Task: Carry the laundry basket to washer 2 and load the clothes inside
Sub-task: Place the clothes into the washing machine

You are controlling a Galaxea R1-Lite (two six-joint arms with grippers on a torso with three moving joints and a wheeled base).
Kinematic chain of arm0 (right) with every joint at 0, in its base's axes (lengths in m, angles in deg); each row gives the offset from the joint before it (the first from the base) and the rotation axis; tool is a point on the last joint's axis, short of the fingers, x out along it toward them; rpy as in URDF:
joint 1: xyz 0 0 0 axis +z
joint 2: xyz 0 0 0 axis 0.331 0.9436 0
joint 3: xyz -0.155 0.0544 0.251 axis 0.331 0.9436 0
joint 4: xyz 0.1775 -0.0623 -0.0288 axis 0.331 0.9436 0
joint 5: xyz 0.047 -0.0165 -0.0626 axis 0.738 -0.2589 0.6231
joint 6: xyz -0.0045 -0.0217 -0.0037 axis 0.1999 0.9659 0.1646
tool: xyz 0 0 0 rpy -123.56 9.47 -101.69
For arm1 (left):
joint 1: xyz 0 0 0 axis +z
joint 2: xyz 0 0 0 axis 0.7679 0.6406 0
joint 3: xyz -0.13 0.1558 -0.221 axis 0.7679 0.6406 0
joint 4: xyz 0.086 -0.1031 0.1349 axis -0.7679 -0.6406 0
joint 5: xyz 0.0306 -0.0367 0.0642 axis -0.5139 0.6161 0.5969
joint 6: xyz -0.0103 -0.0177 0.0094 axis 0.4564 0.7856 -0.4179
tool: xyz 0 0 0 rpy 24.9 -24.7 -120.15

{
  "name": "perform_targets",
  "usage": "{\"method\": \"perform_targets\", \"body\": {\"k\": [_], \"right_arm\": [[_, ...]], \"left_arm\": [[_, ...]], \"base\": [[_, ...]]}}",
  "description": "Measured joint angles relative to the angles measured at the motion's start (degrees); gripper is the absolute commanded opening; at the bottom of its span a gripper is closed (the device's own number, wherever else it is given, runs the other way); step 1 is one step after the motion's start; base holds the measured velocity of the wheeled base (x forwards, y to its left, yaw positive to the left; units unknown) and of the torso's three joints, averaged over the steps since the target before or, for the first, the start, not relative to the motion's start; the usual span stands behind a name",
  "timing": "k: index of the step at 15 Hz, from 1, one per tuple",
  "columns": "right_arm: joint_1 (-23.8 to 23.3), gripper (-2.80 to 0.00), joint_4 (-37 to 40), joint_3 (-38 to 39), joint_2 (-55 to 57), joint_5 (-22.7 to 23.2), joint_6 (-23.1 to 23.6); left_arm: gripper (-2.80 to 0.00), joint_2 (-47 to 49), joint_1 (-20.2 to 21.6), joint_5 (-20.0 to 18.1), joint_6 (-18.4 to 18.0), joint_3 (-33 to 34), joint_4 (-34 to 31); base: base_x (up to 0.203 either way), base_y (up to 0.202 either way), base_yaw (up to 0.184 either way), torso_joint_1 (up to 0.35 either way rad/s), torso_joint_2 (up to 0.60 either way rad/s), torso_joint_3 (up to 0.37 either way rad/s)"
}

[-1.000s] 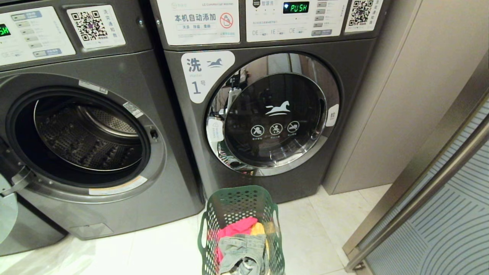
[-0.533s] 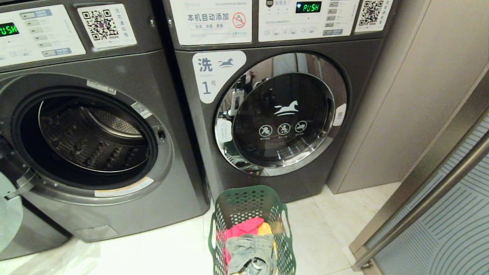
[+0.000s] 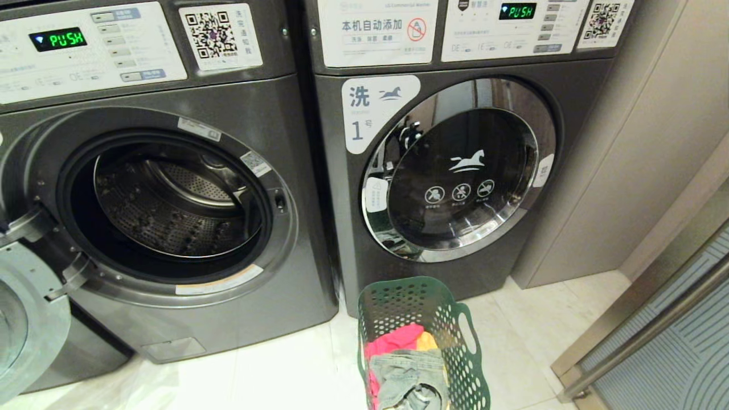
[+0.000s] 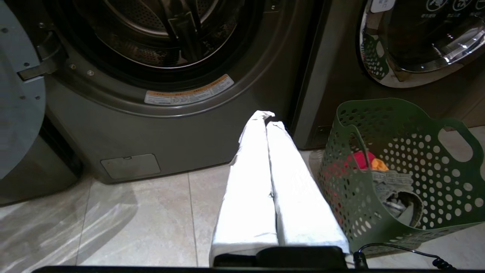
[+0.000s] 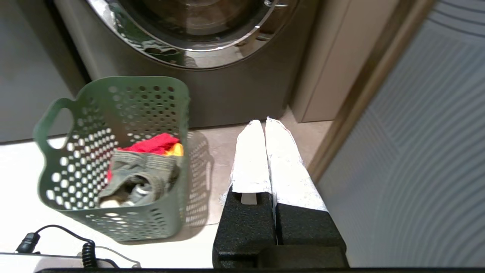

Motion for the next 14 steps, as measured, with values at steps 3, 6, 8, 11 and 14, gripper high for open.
{"method": "perform_targets", "body": {"k": [3,6,8,11,14], "right_arm": [[0.0,-2.80,0.0,0.0,0.0,0.0,-0.1],[0.0,-2.80,0.0,0.0,0.0,0.0,-0.1],[0.0,-2.80,0.0,0.0,0.0,0.0,-0.1],[0.0,-2.80,0.0,0.0,0.0,0.0,-0.1],[0.0,-2.80,0.0,0.0,0.0,0.0,-0.1]], "left_arm": [[-2.80,0.0,0.0,0.0,0.0,0.0,0.0],[-2.80,0.0,0.0,0.0,0.0,0.0,0.0],[-2.80,0.0,0.0,0.0,0.0,0.0,0.0],[-2.80,0.0,0.0,0.0,0.0,0.0,0.0],[-2.80,0.0,-0.1,0.0,0.0,0.0,0.0]], "base": [[0.000,0.195,-0.001,0.002,0.00,0.003],[0.000,0.194,-0.004,0.004,0.00,0.002],[0.000,0.196,-0.003,0.000,0.00,0.002],[0.000,0.193,-0.001,0.002,0.01,0.000],[0.000,0.147,-0.002,0.001,0.00,0.002]]}}
